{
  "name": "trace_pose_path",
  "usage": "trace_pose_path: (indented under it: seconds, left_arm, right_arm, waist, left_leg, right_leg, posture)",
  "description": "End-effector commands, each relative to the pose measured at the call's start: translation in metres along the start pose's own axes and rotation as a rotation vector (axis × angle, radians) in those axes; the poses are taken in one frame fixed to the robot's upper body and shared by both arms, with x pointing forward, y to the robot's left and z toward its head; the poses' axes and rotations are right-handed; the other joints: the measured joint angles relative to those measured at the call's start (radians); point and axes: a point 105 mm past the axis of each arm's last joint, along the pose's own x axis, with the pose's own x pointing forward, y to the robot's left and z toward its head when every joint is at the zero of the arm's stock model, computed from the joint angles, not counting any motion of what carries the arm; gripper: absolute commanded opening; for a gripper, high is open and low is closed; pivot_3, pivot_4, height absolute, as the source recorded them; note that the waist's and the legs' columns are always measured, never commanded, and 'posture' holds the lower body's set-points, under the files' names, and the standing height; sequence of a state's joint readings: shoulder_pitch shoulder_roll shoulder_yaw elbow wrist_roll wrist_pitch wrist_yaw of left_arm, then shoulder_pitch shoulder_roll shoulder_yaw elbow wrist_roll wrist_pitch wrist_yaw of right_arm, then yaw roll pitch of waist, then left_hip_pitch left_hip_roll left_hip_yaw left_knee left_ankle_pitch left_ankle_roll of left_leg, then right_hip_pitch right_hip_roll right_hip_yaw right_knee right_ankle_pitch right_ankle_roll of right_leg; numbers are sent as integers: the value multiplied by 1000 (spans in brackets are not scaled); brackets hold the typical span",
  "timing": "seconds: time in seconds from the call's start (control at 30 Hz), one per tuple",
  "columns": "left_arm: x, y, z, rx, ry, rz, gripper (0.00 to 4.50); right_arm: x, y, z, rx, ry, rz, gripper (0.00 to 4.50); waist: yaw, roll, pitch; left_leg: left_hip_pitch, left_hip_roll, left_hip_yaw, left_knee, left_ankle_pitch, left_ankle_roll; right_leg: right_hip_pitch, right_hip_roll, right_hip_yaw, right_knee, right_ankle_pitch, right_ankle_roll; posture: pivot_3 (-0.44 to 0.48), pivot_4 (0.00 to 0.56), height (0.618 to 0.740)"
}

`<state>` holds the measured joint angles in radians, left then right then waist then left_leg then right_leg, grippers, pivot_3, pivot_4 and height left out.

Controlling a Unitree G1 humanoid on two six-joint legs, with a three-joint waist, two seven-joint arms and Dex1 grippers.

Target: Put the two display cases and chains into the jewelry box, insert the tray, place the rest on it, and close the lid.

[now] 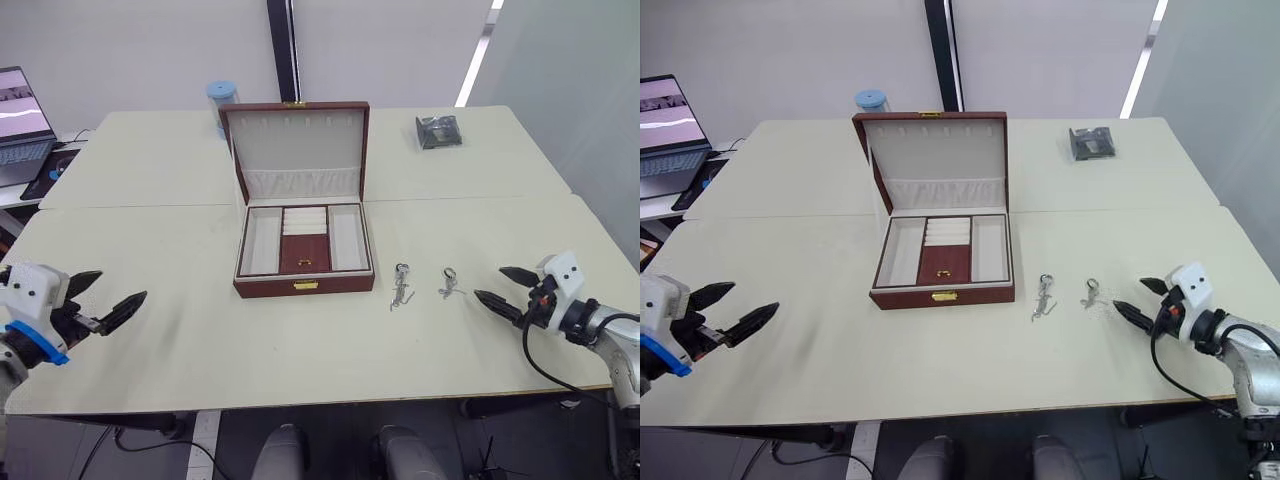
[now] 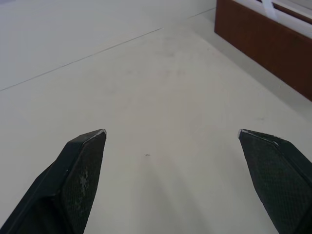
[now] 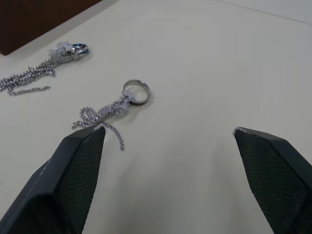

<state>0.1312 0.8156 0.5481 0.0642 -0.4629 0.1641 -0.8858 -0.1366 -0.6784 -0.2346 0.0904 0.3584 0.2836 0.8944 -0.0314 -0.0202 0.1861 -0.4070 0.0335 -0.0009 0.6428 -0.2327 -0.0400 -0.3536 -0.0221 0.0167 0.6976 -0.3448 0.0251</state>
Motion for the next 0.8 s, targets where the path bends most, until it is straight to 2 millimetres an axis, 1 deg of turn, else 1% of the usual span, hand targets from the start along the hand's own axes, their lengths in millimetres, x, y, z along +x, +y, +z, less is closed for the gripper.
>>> trace_pose_path:
  seconds: [0.03,0.13,0.2,0.23,0.3,0.33,0.47,0.53,0.57,0.7,0.8]
  left_arm:
    - [8,-27,14,54,-66,-93,4500]
    - [23,-65,22,57,-115,-209,4500]
    - [28,-79,26,56,-133,-252,4500]
    - [31,-89,27,65,-140,-293,4500]
    - [37,-110,30,74,-162,-370,4500]
    - [38,-117,31,74,-170,-394,4500]
    - [42,-154,33,100,-205,-544,4500]
    - [43,-166,33,114,-218,-597,4500]
    - [43,-169,34,117,-223,-610,4500]
    - [43,-189,36,120,-246,-696,4500]
    - [43,-196,36,123,-256,-723,4500]
  right_arm:
    - [-2,3,17,-29,-78,-33,4448]
    - [5,7,27,10,-158,-118,4448]
    - [9,9,29,18,-181,-156,4448]
    - [12,14,29,35,-192,-178,4448]
    - [19,26,25,29,-186,-199,4448]
    - [21,30,23,24,-179,-204,4448]
    - [29,35,11,43,-141,-292,4448]
    - [32,38,3,34,-108,-316,4448]
    - [33,39,0,33,-97,-326,4448]
    - [41,52,-12,35,-34,-311,4448]
    - [44,54,-15,48,-2,-326,4448]
  waist:
    - [1,0,0]
    - [2,0,0]
    - [2,0,0]
    - [2,0,0]
    - [2,0,0]
    - [2,0,0]
    - [1,0,0]
    - [2,0,0]
    - [2,0,0]
    - [1,0,-1]
    - [0,-1,-1]
  left_leg:
    - [0,0,0,0,0,0]
    - [0,0,0,0,0,0]
    - [0,0,0,1,0,0]
    - [0,0,0,1,0,0]
    - [0,0,0,0,0,0]
    - [0,0,-1,0,0,0]
    - [0,-1,0,0,0,0]
    - [0,-1,0,1,0,0]
    - [0,-1,0,1,0,0]
    - [0,0,0,0,0,0]
    - [1,0,0,0,0,0]
  right_leg:
    - [0,0,0,0,0,0]
    - [1,0,0,0,0,0]
    - [1,0,0,0,0,0]
    - [1,0,0,0,0,0]
    - [1,0,0,0,0,0]
    - [1,0,0,0,0,0]
    - [0,0,1,0,0,0]
    - [0,0,1,0,0,0]
    - [1,0,1,0,0,0]
    - [0,1,1,0,0,0]
    - [1,1,1,0,0,0]
  posture:
    - [0,150,740]
    - [0,150,740]
    - [0,150,740]
    - [0,150,740]
    - [0,150,740]
    - [0,150,740]
    - [0,150,740]
    - [0,150,740]
    - [0,150,740]
    - [0,150,740]
    - [0,150,740]
